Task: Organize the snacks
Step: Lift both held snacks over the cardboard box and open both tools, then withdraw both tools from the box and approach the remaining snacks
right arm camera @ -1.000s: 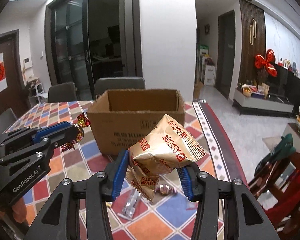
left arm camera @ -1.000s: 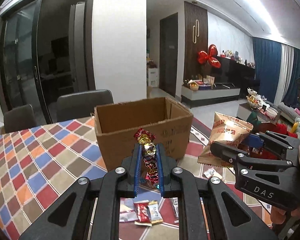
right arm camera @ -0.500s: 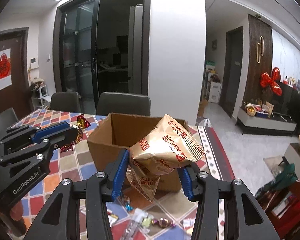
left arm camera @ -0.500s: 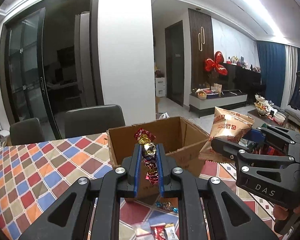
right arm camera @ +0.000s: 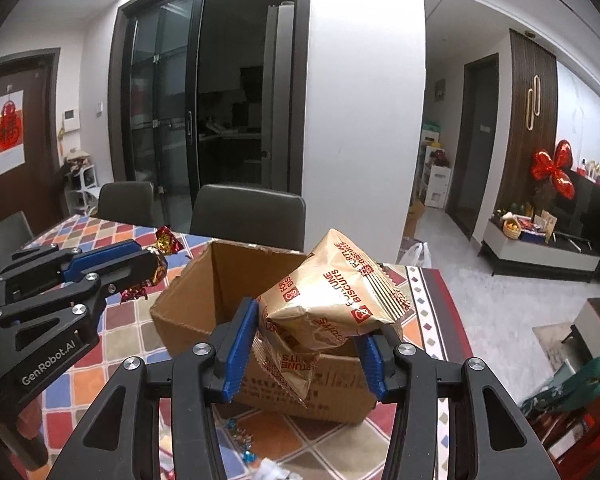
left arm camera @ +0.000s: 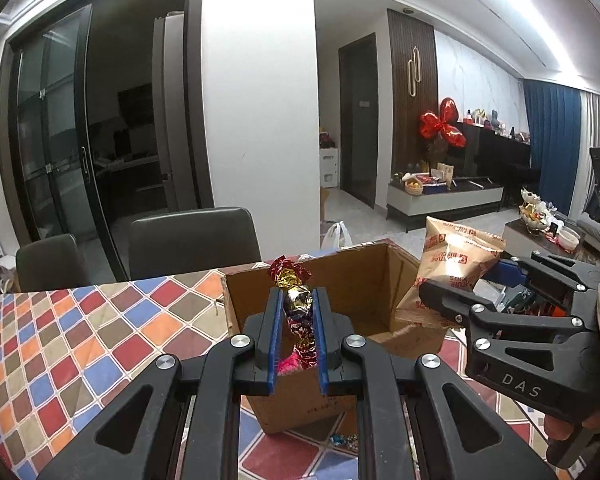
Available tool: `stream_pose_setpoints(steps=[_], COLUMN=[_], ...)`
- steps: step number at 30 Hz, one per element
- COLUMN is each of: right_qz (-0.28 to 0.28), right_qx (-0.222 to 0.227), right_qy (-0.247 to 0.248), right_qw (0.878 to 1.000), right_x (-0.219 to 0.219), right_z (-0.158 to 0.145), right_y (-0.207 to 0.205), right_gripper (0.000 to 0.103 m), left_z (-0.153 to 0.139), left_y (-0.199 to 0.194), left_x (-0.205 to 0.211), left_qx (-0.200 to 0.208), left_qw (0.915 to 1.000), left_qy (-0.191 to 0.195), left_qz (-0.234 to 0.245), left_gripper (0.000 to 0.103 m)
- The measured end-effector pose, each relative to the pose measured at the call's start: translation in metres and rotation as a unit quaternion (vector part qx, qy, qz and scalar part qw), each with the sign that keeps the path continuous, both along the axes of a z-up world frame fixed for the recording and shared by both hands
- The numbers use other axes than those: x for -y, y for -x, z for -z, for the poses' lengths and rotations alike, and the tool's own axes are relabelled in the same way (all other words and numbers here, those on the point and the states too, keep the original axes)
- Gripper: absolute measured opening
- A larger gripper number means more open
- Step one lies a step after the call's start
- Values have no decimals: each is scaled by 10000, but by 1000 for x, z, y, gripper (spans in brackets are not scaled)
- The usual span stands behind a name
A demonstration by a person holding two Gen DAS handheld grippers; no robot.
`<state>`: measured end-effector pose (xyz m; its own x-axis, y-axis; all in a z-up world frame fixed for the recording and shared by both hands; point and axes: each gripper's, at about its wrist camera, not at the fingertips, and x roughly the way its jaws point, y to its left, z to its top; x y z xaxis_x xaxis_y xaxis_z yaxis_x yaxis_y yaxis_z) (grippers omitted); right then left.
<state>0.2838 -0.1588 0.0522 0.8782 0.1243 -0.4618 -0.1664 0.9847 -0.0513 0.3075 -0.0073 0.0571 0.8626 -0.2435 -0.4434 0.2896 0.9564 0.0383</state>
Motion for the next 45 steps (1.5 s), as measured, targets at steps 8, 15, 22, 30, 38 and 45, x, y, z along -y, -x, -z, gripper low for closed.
stream_pose_setpoints(steps=[8, 15, 22, 30, 38, 45], right_qz=[10, 103, 261, 385, 262, 243], right_qx=[-437, -595, -707, -640, -646, -661], right_qy=[38, 149, 294, 191, -39, -136], right_qw=[9990, 9981, 9967, 9970, 9976, 9974], right_x=[0, 4, 5, 11, 4, 2], right_z=[9, 12, 16, 16, 22, 33], right_y=[-37, -56, -61, -32, 10, 41], right_gripper=[49, 49, 69, 76, 76, 76], left_z=[6, 13, 11, 8, 4, 16], left_y=[-35, -58, -48, -7, 39, 71], left_x=[6, 13, 10, 7, 1, -2], left_qx=[-315, -574, -386, -124, 8, -25], left_qw=[9995, 9983, 9988, 9983, 9990, 9991], left_qy=[51, -87, -268, -484, -390, -390], left_qz=[7, 45, -159, -314, -212, -177], left_gripper=[16, 20, 51, 61, 61, 61])
